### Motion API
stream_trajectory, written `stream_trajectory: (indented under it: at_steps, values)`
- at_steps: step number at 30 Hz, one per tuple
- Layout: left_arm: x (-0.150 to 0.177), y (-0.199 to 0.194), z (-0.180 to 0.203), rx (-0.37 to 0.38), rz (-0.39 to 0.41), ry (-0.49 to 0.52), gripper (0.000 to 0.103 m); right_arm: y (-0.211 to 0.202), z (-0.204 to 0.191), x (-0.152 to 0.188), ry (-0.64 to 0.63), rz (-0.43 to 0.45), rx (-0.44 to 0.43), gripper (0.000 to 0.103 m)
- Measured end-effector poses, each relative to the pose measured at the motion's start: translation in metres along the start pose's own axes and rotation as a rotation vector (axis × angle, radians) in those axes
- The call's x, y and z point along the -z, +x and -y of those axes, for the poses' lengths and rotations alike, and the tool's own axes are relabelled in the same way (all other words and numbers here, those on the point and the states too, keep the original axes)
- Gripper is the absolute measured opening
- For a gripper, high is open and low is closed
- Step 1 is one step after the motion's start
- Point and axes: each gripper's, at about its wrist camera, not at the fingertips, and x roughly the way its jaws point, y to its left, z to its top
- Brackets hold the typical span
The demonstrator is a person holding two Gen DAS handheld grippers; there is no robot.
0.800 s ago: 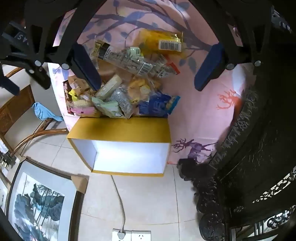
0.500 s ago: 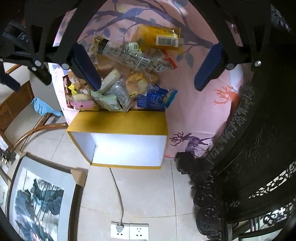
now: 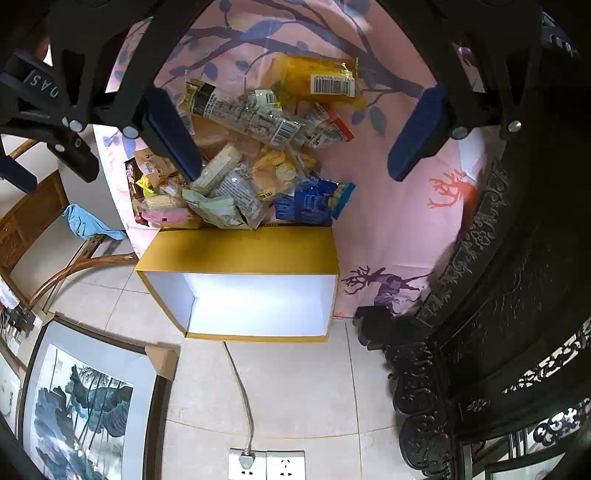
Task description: Organize snacks
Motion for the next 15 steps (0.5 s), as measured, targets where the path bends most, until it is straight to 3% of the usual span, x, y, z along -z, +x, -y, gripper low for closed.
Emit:
stream_trajectory:
  at_steps: [7,15]
  values:
    - [0.0000,0.0019,0.0013,-0.021,0.001,0.011,0.101,0.0061,0.0025,0.0010,0.015,-0.018,-0.005,0.102]
    - [0.0007,0.0044,-0.0060,0.029,-0.036,-0.042,0.101,0.0046,0.0015,0.0010,0.001,-0.005,0.004,0.102]
